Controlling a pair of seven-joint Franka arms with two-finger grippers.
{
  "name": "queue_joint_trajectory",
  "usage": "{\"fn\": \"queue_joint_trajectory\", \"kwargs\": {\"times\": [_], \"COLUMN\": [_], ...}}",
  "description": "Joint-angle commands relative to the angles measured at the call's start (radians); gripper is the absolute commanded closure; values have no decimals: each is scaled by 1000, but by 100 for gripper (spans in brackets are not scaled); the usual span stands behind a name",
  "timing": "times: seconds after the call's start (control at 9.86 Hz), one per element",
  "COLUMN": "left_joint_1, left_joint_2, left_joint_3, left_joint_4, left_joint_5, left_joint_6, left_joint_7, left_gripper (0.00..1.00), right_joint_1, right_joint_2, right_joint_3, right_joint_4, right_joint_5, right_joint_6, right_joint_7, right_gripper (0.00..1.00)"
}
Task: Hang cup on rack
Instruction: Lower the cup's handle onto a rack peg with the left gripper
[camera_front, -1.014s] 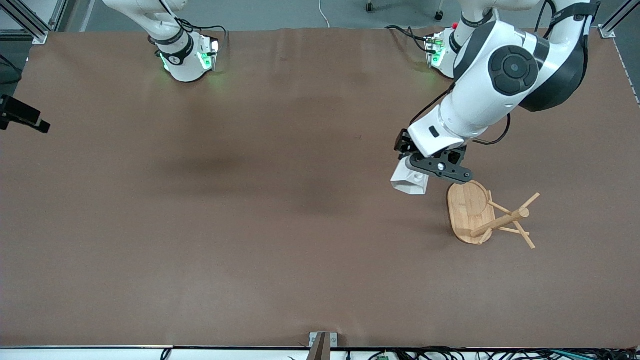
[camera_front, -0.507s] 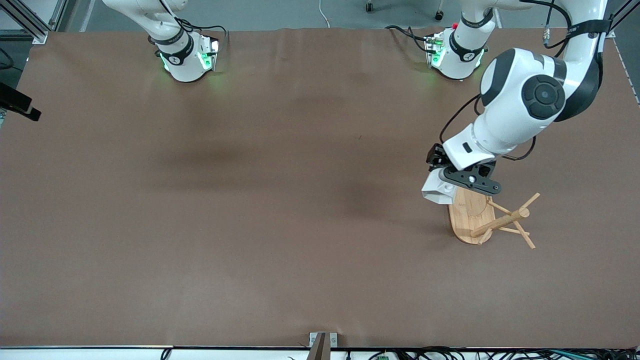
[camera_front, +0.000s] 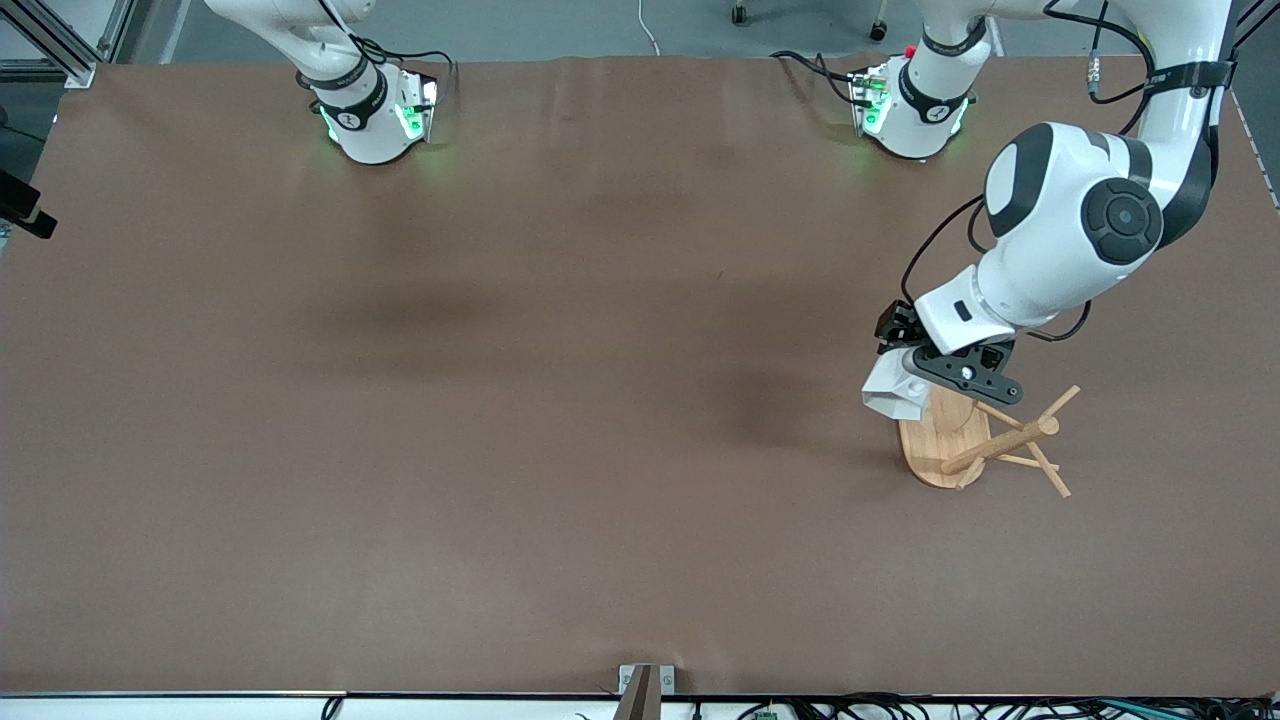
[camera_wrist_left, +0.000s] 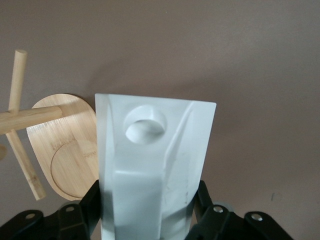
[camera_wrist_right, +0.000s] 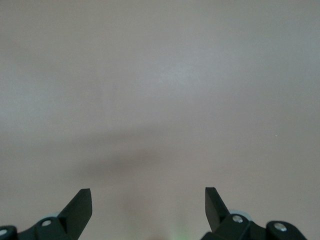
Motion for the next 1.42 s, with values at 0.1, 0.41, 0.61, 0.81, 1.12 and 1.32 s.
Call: {"fn": "queue_joint_trajectory", "kwargs": {"times": [0.1,0.41,0.61,0.81,1.12,1.32], "left_joint_1": [15,21,24,24,24,24], "left_joint_2": [23,37,43,50,69,69], "left_joint_3": [31,49,80,84,89,100], "left_joint_4": [-19,-17,-11,-11,-10,-10], "left_joint_5": [-22,-22,-33,-73,-75,-75], "left_joint_6": [25,34,43,54,85,89], "left_joint_7": [70,95,119,121,118,116], "left_gripper": [99,99,99,99,99,98], "right_joint_1": [7,6,6,6,6,6], "right_joint_2": [-1,-1,-1,0,-1,-1], "right_joint_3": [2,2,2,2,2,2], "right_joint_4": [6,6,6,6,6,6], "right_joint_5": [-1,1,1,1,1,1], "right_joint_6": [6,4,3,3,3,3], "right_joint_7": [20,16,16,16,16,16], "right_gripper": [0,0,0,0,0,0]}}
